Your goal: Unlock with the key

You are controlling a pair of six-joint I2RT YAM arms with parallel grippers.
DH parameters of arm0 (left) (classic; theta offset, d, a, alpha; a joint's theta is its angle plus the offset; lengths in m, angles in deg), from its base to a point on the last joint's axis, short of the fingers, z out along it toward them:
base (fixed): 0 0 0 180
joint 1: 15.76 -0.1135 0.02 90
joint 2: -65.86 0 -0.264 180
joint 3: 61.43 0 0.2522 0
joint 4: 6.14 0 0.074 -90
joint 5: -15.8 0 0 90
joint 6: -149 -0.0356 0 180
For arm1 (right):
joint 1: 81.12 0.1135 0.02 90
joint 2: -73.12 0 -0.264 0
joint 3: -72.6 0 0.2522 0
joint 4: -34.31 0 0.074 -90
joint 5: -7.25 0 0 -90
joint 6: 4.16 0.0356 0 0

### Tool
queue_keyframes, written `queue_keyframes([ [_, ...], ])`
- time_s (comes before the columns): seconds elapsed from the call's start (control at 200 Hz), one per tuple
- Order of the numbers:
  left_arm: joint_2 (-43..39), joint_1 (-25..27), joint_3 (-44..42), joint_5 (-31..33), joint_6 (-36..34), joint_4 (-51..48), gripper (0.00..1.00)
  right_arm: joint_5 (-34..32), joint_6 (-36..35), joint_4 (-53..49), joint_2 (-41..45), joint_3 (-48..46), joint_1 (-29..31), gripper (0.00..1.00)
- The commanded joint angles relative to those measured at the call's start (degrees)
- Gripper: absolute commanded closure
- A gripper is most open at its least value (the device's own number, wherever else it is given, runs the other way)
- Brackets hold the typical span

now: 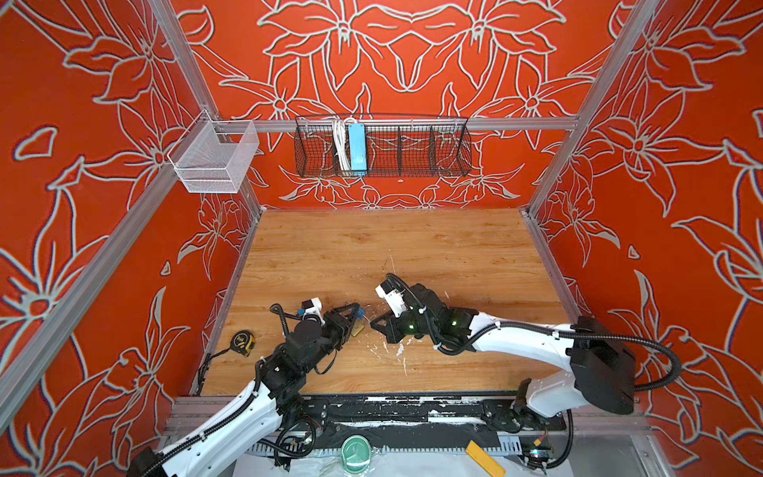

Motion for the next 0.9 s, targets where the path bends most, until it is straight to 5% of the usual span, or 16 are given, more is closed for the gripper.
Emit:
queue_keyframes([
  [0.0,-0.4,0.2,1.2,-0.3,0.1,2.3,1.00,0.0,-0.4,-0.1,-0.4,2.9,0.3,1.00],
  [0.896,3.8,0.2,5.5,-5.6,-7.5,-1.9,1.00,0.6,-3.3,-6.8,-0.9,7.8,-0.9,1.00],
])
